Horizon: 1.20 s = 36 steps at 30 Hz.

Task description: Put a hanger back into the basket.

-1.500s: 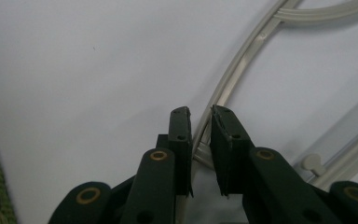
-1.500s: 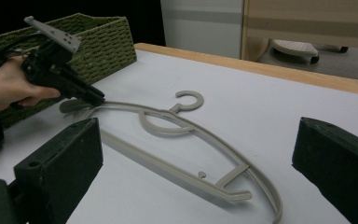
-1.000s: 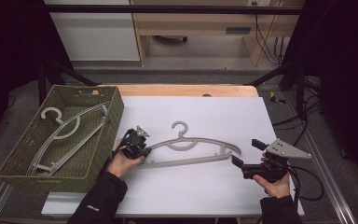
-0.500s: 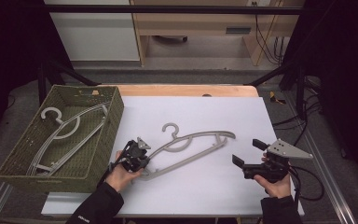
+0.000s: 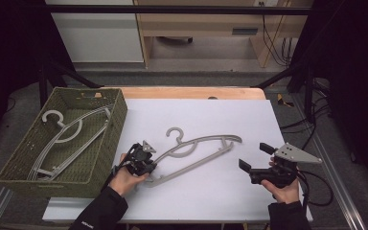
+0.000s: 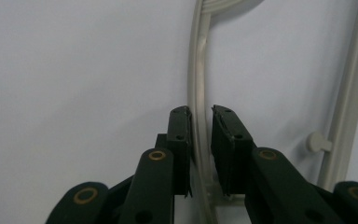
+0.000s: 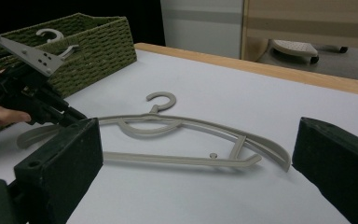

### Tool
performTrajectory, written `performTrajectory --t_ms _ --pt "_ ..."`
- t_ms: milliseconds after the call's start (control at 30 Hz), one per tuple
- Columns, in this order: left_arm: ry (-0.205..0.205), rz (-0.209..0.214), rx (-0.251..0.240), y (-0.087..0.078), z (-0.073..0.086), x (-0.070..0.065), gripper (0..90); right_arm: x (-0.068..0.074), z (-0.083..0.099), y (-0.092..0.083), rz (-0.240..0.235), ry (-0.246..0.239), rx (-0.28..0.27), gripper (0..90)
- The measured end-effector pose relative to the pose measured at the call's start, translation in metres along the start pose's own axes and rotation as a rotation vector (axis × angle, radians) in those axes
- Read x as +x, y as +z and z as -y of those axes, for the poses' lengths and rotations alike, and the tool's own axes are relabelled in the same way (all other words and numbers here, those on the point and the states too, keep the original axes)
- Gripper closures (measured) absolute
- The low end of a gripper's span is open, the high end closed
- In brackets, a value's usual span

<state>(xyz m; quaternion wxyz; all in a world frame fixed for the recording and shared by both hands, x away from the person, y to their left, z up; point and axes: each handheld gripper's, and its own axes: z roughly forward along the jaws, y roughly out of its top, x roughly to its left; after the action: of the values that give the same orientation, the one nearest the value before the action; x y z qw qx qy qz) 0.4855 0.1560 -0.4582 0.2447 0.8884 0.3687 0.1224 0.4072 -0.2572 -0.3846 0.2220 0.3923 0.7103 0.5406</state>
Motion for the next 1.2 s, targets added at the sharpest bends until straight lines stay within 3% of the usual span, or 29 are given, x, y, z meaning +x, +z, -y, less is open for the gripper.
performTrajectory --t_ms 233,400,433,533,700,800,1000,1200 --pt "0.010 -0.011 0.022 -0.001 0.001 -0.002 79.9 0.001 0.000 0.001 -0.001 0.003 0.004 1.9" --pt "-0.005 -0.028 0.014 -0.001 0.001 -0.004 81.7 0.002 0.000 0.002 -0.001 0.001 0.002 1.9" --pt "0.013 -0.031 0.014 -0.001 0.001 -0.005 82.4 0.002 0.000 0.002 0.001 0.002 0.003 2.0" --pt "0.015 -0.050 -0.004 -0.002 0.003 -0.008 82.7 0.001 0.000 0.001 -0.004 0.003 0.003 1.9" --pt "0.004 -0.024 -0.027 -0.007 0.008 -0.009 82.8 0.000 0.002 0.002 0.000 0.009 0.006 1.9" --pt "-0.002 -0.027 -0.060 -0.012 0.009 -0.011 82.9 -0.001 0.002 0.002 0.001 0.011 0.008 1.9" --pt "-0.024 0.006 -0.114 -0.029 0.008 -0.011 82.9 -0.002 0.002 -0.001 0.004 0.010 -0.001 1.9" --pt "-0.026 -0.019 -0.154 -0.045 0.006 -0.011 82.8 -0.003 0.002 -0.002 0.010 0.010 0.001 1.9"
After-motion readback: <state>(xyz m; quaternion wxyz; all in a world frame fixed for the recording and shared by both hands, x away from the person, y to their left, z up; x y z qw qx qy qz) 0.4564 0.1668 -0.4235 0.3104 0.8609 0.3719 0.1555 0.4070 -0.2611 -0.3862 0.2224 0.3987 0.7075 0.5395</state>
